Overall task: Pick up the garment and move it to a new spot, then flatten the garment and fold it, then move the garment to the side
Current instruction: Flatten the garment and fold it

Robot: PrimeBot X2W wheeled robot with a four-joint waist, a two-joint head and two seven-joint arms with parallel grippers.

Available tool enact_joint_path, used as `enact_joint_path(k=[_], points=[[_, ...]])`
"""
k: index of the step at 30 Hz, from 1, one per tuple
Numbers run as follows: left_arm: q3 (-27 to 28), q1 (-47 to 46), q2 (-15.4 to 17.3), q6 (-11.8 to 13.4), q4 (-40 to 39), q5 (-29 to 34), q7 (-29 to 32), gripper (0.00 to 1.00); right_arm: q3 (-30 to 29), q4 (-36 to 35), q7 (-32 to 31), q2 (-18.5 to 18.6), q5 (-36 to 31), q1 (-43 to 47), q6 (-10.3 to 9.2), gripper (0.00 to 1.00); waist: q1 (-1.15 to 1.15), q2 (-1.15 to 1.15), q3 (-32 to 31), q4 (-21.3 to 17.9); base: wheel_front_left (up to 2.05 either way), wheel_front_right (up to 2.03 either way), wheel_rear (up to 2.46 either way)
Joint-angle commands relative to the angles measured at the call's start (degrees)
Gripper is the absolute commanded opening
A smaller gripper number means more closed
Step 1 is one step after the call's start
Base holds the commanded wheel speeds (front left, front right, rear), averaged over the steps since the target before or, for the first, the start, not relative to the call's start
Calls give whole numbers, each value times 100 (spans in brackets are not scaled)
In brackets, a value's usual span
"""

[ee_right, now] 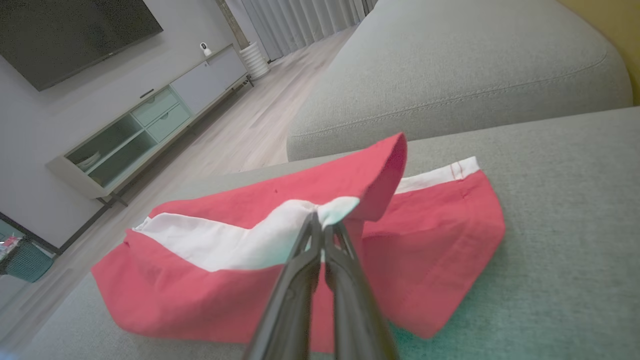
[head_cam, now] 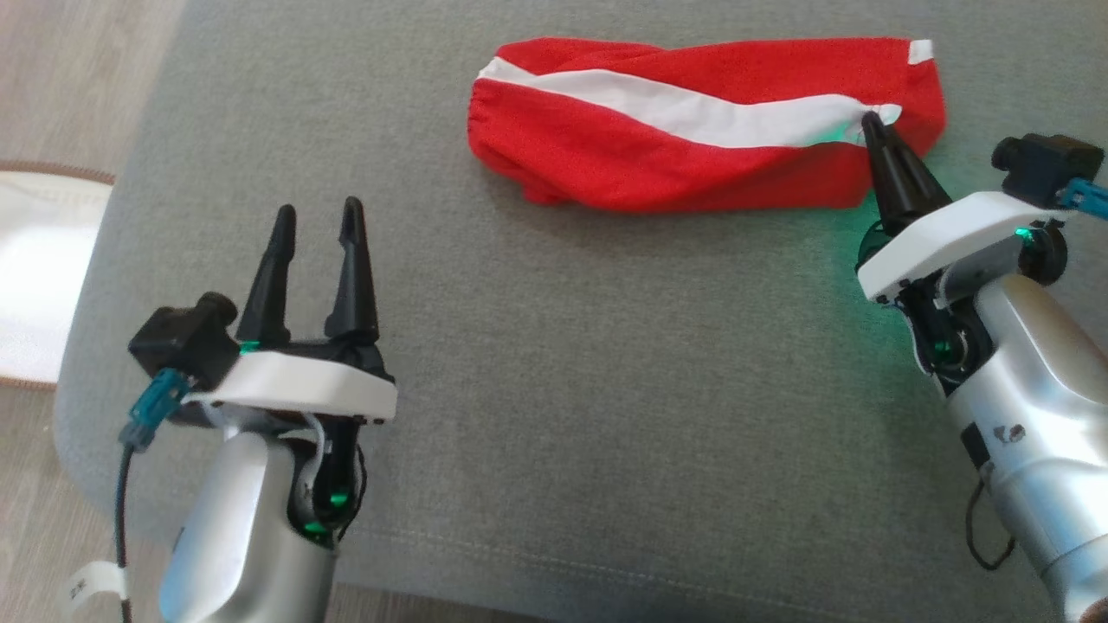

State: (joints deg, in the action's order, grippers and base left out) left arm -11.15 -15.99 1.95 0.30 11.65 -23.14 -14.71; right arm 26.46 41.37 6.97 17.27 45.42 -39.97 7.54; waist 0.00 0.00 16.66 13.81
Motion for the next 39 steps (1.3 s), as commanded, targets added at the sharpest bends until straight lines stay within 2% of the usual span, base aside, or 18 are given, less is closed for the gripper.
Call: enact_joint_path(k=[1, 7, 16, 25, 28, 32, 39], points=[[249, -192, 93, -35, -134, 85, -29, 100, 121, -193, 80, 58, 61, -59, -5, 0, 0, 0, -59, -84, 0, 0, 0], [415, -256, 93, -206, -44, 304, -29, 100, 186, -453, 112, 236, 178, 215, -5, 0, 0, 0, -229, -426, 0, 0, 0], [512, -376, 93, -403, 82, 505, -29, 100, 299, -929, -204, 495, 120, 733, -5, 0, 0, 0, -435, -906, 0, 0, 0], [216, -636, 182, -663, 450, 470, 58, 100, 389, -1716, -667, 602, 112, 1506, -5, 0, 0, 0, -609, -1316, 0, 0, 0], [-26, -879, 276, -738, 609, 219, 522, 100, 417, -1998, -788, 621, 77, 1691, -5, 0, 0, 0, -573, -1426, 0, 0, 0], [-236, -1447, 497, -773, 776, -484, 1460, 100, 376, -2203, -902, 611, -45, 1779, -5, 0, 0, 0, -459, -1535, 0, 0, 0], [-797, -2821, 1415, -777, 1478, -1366, 3505, 100, 443, -2378, -1072, 474, -268, 1610, -5, 0, 0, 0, -217, -1792, 0, 0, 0]])
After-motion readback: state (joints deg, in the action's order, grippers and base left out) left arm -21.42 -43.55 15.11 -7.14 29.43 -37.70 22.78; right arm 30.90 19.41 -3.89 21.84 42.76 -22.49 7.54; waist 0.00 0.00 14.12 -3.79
